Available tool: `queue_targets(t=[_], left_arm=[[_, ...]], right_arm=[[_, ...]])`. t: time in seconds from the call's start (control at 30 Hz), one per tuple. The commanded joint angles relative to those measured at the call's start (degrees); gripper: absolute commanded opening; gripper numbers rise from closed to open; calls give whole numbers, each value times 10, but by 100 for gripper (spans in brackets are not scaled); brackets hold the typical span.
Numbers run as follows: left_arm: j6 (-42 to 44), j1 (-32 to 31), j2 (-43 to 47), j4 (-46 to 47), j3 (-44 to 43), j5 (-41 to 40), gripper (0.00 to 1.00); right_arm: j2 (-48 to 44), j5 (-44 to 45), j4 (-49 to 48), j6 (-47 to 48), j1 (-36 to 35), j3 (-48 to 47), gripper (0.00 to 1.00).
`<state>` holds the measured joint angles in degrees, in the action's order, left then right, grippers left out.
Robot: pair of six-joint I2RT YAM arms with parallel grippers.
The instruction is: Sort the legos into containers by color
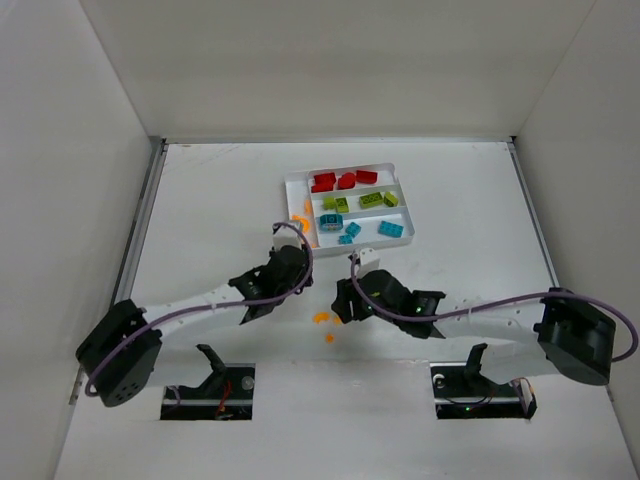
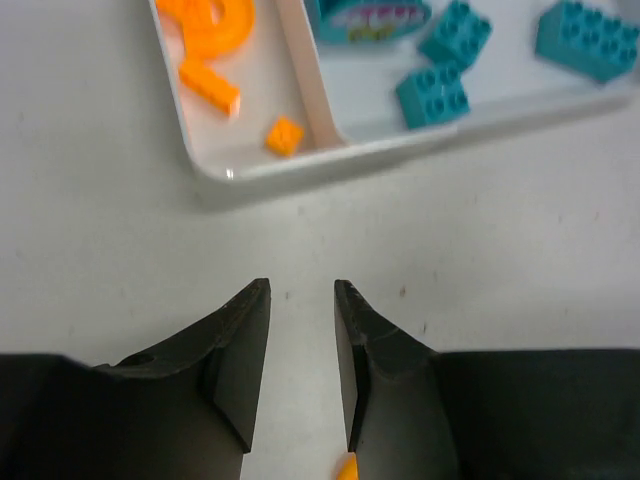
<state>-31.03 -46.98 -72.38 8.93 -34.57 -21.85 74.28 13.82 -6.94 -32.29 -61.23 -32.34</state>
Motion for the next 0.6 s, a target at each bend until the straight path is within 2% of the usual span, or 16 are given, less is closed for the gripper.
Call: queue_targets(t=[0.0, 0.2, 0.37, 0.47, 0.57], left_arm=[[-43, -31, 59, -3, 50, -3, 31], [-69, -58, 137, -41, 104, -14, 35], [-75, -40, 194, -60, 132, -10, 37], [-80, -41, 214, -74, 137, 0, 40], [-81, -56, 218, -80, 143, 15, 43]], right_arm=[[11, 34, 63, 12, -35, -32, 65], [54, 66, 116, 14, -69, -69, 67], [99, 75, 139, 15, -83, -105, 66], [131, 85, 157, 15, -89, -126, 64], [154, 96, 170, 10, -89, -140, 56]])
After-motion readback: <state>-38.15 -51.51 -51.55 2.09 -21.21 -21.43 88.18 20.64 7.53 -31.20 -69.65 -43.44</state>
